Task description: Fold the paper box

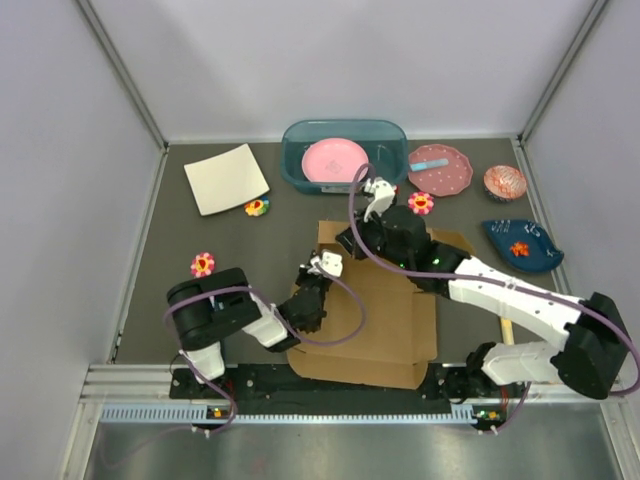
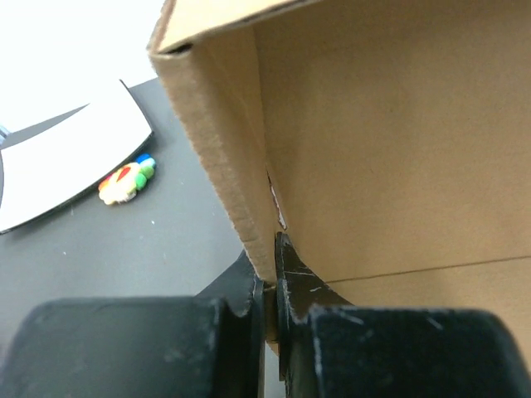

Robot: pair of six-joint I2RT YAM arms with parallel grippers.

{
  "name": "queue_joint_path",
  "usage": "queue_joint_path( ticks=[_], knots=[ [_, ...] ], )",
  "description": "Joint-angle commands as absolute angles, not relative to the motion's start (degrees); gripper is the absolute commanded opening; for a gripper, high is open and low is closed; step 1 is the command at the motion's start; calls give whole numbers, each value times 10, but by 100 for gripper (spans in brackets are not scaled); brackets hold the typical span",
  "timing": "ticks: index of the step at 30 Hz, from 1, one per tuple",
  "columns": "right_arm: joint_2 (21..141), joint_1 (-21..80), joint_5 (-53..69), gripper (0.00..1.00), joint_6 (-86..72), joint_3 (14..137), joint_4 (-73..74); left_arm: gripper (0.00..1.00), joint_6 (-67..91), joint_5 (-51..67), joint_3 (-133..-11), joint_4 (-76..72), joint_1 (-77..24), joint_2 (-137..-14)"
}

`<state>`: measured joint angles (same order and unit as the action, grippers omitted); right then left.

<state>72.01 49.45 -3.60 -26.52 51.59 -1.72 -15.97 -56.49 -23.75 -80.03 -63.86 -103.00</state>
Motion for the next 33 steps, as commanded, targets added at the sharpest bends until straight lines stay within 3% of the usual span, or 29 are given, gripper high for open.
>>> queue_joint_path(
  ticks=[1, 6, 13, 22, 29, 33],
  knots=[
    [659, 493, -100, 6, -235, 591, 79, 0, -214, -598, -242, -797, -642, -955],
    [588, 493, -183, 21, -208, 619, 147, 0, -16, -527, -282, -377, -640, -794],
    [505, 493, -280, 32, -172, 634, 219, 0, 115, -382, -344, -134, -611, -697],
    [443, 493, -344, 40, -148, 604, 260, 0, 205, -247, -408, 29, -538, -687],
    [438, 493, -359, 39, -137, 557, 270, 0, 298, -267, -404, 71, -485, -712],
    [441, 493, -363, 45, -144, 527, 273, 0, 319, -287, -389, 68, -478, -708]
  ],
)
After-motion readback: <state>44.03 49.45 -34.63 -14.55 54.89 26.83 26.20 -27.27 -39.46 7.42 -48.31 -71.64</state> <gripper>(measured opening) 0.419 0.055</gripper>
